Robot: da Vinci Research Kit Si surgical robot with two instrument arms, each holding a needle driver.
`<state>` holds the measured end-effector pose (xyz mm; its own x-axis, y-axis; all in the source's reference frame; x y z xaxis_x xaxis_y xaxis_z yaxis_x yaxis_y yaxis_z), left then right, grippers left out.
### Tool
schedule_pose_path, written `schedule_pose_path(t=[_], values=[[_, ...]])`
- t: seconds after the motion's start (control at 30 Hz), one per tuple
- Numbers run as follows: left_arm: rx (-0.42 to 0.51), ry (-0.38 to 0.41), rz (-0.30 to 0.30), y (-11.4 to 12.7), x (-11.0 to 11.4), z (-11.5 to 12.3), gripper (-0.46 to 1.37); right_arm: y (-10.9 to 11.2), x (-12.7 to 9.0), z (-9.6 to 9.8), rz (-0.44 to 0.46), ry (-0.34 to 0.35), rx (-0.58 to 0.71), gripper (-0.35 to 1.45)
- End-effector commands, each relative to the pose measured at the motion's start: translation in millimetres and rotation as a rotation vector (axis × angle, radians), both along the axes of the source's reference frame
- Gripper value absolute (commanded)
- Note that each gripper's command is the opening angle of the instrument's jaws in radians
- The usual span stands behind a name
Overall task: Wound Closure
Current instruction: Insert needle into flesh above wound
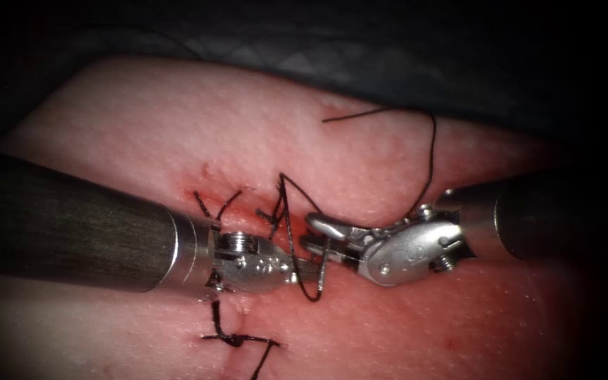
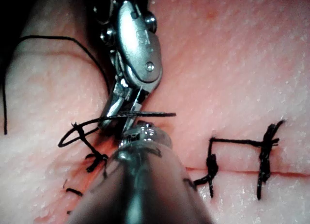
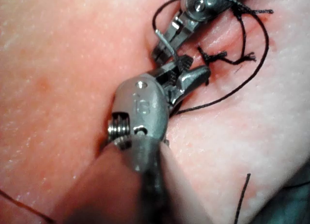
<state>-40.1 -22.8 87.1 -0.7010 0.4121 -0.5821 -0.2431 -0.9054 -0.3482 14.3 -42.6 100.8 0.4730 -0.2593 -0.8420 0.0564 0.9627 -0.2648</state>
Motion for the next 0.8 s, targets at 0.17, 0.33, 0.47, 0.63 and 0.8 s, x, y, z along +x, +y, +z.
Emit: schedule_pose_path(t=[0.17, 0.33, 0.47, 0.63, 0.8], values=[[0.006, -0.003, 0.004, 0.0, -0.1, 0.0, -0.35, 0.0, -0.6, 0.0, 0.023, -0.036, 0.043, -0.35], [0.006, -0.003, 0.004, 0.0, -0.1, 0.0, -0.35, 0.9, -1.5, -0.6, 0.083, -0.065, 0.075, -0.35], [0.006, -0.002, 0.003, 0.0, -0.2, -0.1, -0.35, 2.2, -2.6, -1.4, 0.142, -0.085, 0.084, -0.35], [0.006, 0.0, 0.0, 0.0, -0.6, -0.1, -0.35, 2.6, -3.4, -1.1, 0.17, -0.081, 0.12, -0.35], [0.006, 0.004, -0.008, -0.1, -1.6, -0.2, -0.35, 3.5, -3.0, -1.3, 0.182, -0.07, 0.133, -0.35]])
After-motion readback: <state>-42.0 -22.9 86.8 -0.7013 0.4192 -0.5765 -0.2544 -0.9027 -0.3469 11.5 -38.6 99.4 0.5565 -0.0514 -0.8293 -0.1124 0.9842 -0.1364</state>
